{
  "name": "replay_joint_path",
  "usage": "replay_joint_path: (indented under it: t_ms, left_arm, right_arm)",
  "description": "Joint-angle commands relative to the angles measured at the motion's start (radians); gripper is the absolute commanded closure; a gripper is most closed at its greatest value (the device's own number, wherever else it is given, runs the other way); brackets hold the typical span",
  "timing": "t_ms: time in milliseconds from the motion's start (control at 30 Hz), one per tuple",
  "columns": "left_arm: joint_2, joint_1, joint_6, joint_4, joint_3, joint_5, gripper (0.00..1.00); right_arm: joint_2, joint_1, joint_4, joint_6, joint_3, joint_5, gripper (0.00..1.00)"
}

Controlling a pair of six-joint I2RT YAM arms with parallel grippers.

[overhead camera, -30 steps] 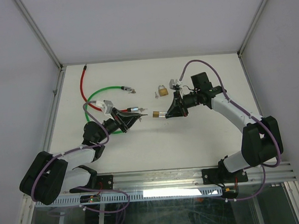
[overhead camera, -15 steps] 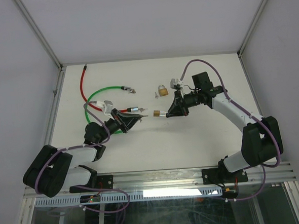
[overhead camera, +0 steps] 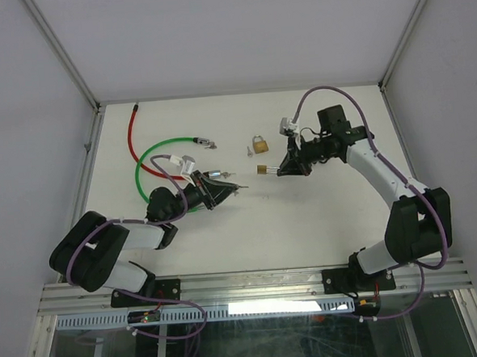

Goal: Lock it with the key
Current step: Place the key at the center of the board.

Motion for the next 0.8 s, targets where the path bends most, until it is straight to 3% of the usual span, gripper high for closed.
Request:
replay_joint_path:
  t_ms: [0, 233, 500, 767]
  left_arm:
    - [0.05, -0.09, 0.061, 0.018, 0.065, -0.067, 1.0]
    - [0.171, -0.242, 0.072, 0.072, 0.154, -0.147, 1.0]
    - [0.452, -0.396, -0.022, 0.17, 0.346, -0.229, 1.0]
    - [0.63, -0.463, -0.082, -0.028, 0.604, -0.298, 1.0]
  right_arm:
    - [-0.004, -0.062, -0.13, -0.088, 0.112, 0.054, 1.0]
    - [-0.016, -0.172, -0.295, -0.113, 0.111, 0.166, 1.0]
    - [-0.004, -0.48, -0.453, -0.217, 0.062, 0.11, 1.0]
    - [0.017, -0.602, -0.412, -0.139, -0.01, 0.191, 1.0]
